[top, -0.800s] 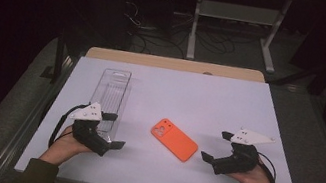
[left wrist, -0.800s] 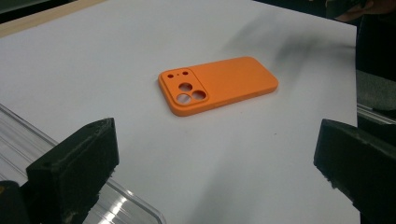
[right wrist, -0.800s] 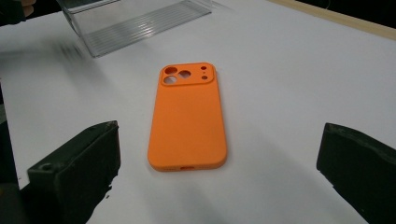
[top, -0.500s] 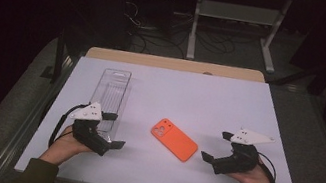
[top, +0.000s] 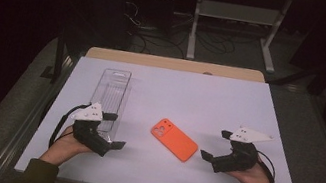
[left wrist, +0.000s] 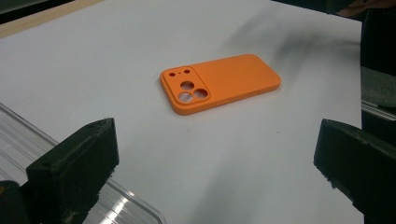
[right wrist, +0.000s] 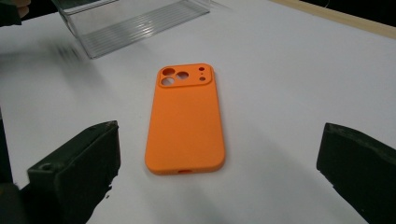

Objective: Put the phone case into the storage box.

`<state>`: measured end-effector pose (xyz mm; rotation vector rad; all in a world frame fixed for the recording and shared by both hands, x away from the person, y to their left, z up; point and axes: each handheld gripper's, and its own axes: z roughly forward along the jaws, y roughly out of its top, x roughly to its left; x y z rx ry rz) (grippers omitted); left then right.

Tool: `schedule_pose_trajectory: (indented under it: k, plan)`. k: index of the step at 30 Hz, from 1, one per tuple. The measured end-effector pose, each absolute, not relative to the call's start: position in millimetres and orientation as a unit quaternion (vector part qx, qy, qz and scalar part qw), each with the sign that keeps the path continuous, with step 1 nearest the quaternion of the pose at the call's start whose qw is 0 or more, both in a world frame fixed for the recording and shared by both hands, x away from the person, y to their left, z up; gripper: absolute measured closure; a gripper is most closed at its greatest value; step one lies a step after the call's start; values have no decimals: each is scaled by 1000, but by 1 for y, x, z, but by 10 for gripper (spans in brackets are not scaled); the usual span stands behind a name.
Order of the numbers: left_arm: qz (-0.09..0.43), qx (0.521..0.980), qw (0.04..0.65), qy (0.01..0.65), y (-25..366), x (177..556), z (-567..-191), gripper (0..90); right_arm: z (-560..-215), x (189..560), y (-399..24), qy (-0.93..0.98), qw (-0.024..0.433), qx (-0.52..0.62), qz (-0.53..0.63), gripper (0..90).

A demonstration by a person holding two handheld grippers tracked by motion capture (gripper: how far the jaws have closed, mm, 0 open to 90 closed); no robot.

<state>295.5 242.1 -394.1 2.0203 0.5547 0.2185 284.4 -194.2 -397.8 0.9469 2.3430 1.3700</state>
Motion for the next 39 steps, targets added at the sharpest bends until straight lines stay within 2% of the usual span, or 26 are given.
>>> schedule_pose_trajectory:
  k: [39]
  plan:
    - [92,832,499,224,247,295,-392,0,-390,310,-170,814,122,319,470,0]
